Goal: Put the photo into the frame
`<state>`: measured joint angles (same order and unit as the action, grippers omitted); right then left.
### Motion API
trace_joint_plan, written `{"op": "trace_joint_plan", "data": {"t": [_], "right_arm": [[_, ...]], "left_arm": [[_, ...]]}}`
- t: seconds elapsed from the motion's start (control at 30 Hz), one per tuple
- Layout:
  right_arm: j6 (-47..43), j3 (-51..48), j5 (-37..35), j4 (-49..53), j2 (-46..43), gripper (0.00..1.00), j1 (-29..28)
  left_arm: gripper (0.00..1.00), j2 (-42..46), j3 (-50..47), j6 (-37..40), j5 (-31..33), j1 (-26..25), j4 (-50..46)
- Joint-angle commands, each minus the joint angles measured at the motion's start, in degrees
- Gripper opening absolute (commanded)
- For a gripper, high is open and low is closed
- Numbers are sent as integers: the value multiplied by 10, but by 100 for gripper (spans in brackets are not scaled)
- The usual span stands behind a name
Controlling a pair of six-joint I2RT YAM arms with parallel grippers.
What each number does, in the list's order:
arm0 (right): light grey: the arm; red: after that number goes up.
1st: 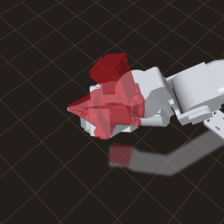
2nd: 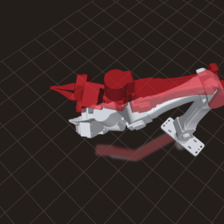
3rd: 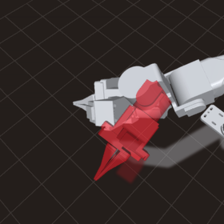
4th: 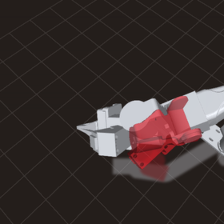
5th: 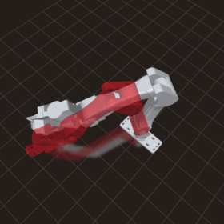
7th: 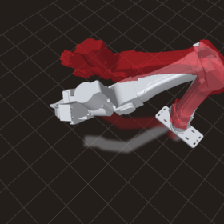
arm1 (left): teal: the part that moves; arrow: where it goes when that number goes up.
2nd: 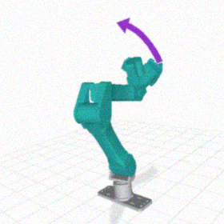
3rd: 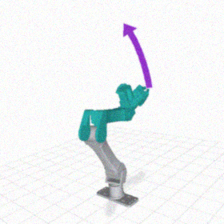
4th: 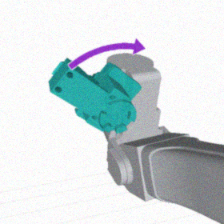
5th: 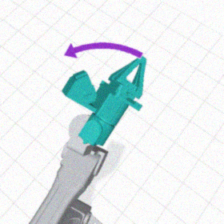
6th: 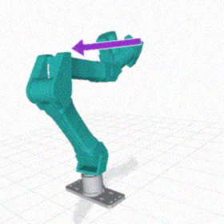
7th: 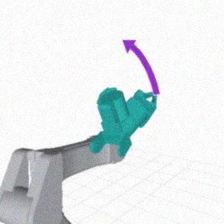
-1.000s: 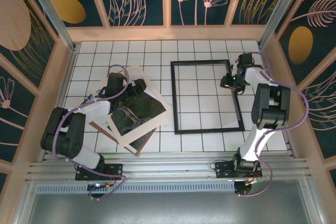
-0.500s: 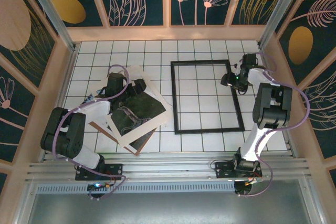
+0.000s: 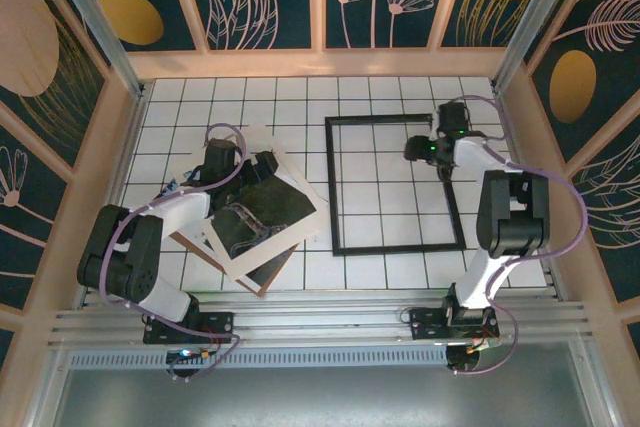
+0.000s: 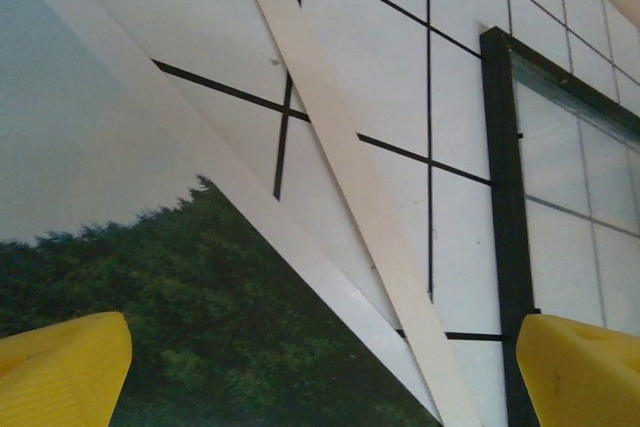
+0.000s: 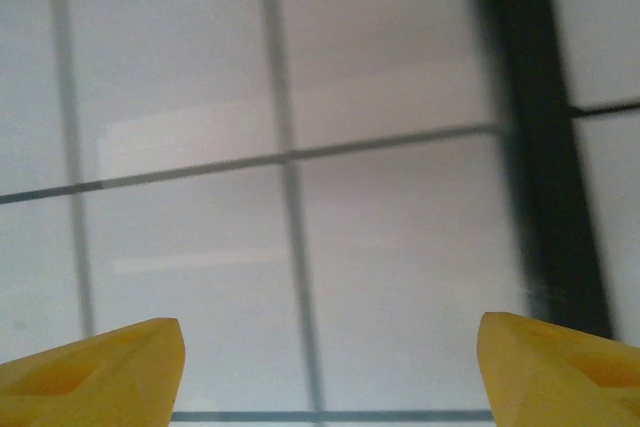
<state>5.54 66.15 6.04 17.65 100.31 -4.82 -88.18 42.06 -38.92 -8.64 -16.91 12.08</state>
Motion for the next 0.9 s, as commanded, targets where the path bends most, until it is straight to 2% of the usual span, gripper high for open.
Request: {"op": "trace_joint_plan", "data": {"t": [0.0, 0.1, 0.23, 0.3, 0.4, 0.53, 0.67, 0.87], "right_arm": [[16, -20, -38, -76, -27, 82, -36], [27, -26, -4, -133, -19, 85, -115], [20, -6, -13, -194, 11, 85, -242], [30, 11, -1, -222, 34, 84, -285], [66, 55, 10, -236, 87, 82, -333], [105, 141, -32, -185, 168, 80, -365], [120, 218, -53, -130, 232, 78, -367], [145, 268, -22, -96, 281, 77, -367]], "left_arm": [[99, 25, 14, 29, 41, -3, -36], [99, 44, 7, 39, 87, -3, -57], [99, 76, -7, 39, 162, -1, -94], [99, 96, -17, 37, 197, 7, -118], [98, 124, -44, 20, 188, 54, -137], [98, 149, -72, -4, 175, 108, -144], [99, 125, -75, -13, 177, 121, -146], [97, 95, -75, -5, 177, 121, -153]]}}
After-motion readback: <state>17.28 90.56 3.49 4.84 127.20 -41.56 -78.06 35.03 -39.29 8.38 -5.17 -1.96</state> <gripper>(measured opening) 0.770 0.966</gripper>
